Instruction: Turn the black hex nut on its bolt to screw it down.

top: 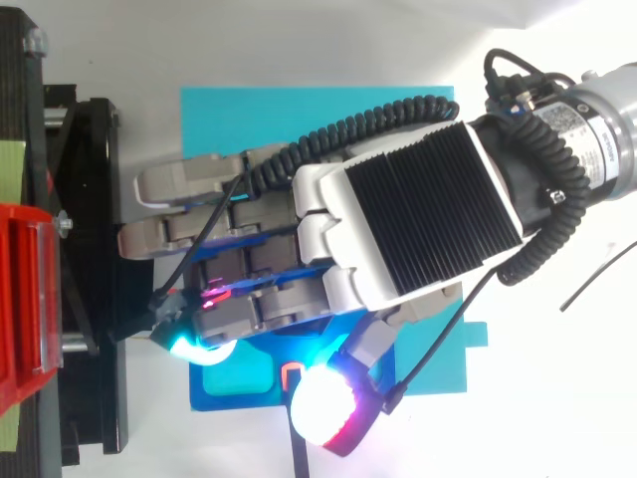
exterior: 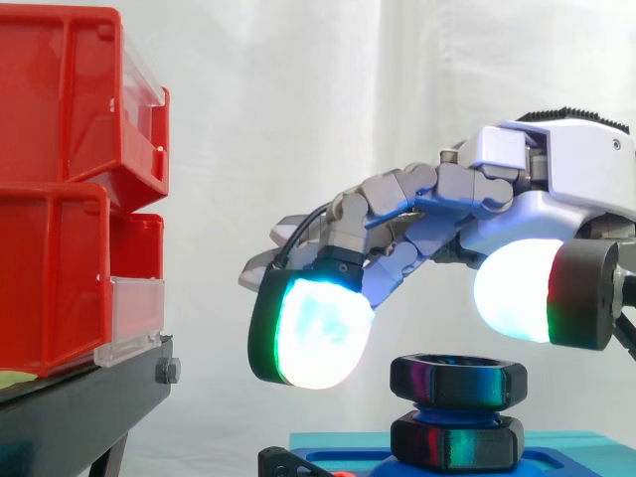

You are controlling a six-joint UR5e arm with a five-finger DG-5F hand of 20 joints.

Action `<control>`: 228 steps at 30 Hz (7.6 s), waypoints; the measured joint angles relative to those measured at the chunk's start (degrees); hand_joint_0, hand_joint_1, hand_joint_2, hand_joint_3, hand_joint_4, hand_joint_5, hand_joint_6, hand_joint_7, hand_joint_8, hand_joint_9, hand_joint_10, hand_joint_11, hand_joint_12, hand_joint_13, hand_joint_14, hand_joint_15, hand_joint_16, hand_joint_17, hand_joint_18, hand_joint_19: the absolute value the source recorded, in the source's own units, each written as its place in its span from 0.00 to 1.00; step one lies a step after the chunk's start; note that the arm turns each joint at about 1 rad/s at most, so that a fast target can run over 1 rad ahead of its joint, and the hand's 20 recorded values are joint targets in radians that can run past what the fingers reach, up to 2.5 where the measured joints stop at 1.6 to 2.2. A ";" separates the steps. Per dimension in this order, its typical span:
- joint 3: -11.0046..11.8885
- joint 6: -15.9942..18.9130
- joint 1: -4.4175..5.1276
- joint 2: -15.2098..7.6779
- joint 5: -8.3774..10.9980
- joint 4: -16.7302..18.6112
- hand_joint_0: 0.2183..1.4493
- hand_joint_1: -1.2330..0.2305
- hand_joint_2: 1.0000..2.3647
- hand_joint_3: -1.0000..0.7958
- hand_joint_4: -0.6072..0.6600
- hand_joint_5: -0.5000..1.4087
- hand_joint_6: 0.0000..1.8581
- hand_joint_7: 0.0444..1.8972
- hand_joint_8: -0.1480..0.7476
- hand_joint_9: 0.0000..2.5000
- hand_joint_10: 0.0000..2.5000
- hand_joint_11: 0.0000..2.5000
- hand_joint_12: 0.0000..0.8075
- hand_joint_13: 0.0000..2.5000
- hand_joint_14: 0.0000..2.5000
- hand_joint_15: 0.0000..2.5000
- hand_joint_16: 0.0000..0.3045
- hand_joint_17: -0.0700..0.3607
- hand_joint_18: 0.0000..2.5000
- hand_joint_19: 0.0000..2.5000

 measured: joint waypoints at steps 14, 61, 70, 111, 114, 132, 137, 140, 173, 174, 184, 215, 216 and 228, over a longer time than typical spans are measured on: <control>0.01 -1.11 -0.60 -0.04 -1.13 -1.00 0.21 0.60 0.00 0.28 0.65 0.19 0.37 0.48 0.45 0.28 0.00 0.09 0.37 0.12 0.00 0.01 0.12 0.35 0.00 0.01; 0.02 -1.01 -1.01 -0.04 -3.83 -1.88 0.23 0.59 0.00 0.28 0.64 0.19 0.45 0.43 0.45 0.30 0.00 0.11 0.36 0.13 0.00 0.02 0.11 0.33 0.00 0.01; 0.02 -1.00 -1.29 -0.05 -4.38 -1.84 0.23 0.59 0.00 0.28 0.63 0.19 0.46 0.43 0.45 0.30 0.00 0.12 0.36 0.13 0.00 0.01 0.11 0.33 0.00 0.01; 0.02 -0.48 -4.50 -0.06 -8.26 -1.17 0.23 0.58 0.00 0.28 0.65 0.19 0.45 0.43 0.45 0.30 0.00 0.11 0.36 0.13 0.00 0.01 0.11 0.34 0.00 0.01; 0.02 -0.48 -4.82 -0.09 -8.71 -0.86 0.23 0.58 0.00 0.28 0.65 0.19 0.45 0.42 0.45 0.30 0.00 0.11 0.36 0.13 0.00 0.02 0.11 0.34 0.00 0.01; -0.01 -0.48 -7.76 -0.07 -12.47 -0.23 0.22 0.62 0.00 0.28 0.64 0.19 0.45 0.43 0.45 0.30 0.00 0.11 0.36 0.13 0.00 0.02 0.11 0.34 0.00 0.02; -0.35 -0.47 -8.93 -0.10 -14.01 0.83 0.22 0.62 0.00 0.28 0.64 0.19 0.43 0.43 0.45 0.30 0.00 0.11 0.36 0.13 0.00 0.02 0.11 0.34 0.00 0.02; -0.47 -0.47 -9.42 -0.08 -15.03 1.69 0.22 0.62 0.00 0.28 0.64 0.19 0.42 0.44 0.45 0.30 0.00 0.11 0.37 0.13 0.00 0.02 0.11 0.34 0.00 0.02; 3.74 7.92 -4.53 -3.95 -12.76 6.81 0.23 0.61 0.00 0.28 0.64 0.20 0.43 0.45 0.45 0.31 0.00 0.11 0.36 0.13 0.00 0.02 0.11 0.34 0.00 0.01; 3.79 7.96 -4.47 -3.95 -12.70 6.85 0.23 0.61 0.00 0.28 0.65 0.20 0.43 0.45 0.45 0.31 0.00 0.11 0.36 0.13 0.00 0.02 0.11 0.34 0.00 0.01; 3.86 7.82 -4.31 -3.98 -12.68 6.70 0.23 0.60 0.00 0.28 0.64 0.20 0.44 0.45 0.45 0.31 0.00 0.12 0.36 0.13 0.00 0.02 0.11 0.33 0.00 0.01; 3.45 7.52 -5.47 -4.11 -14.74 6.33 0.25 0.59 0.00 0.28 0.63 0.20 0.46 0.48 0.45 0.35 0.00 0.13 0.35 0.16 0.00 0.03 0.10 0.32 0.02 0.02; 3.45 7.52 -5.54 -4.20 -14.88 6.40 0.24 0.59 0.00 0.28 0.63 0.20 0.46 0.48 0.45 0.35 0.00 0.13 0.35 0.17 0.00 0.04 0.10 0.32 0.02 0.02; 3.45 7.64 -7.26 -4.71 -17.52 7.84 0.25 0.59 0.00 0.28 0.63 0.20 0.46 0.48 0.46 0.35 0.00 0.13 0.36 0.18 0.00 0.04 0.10 0.32 0.04 0.02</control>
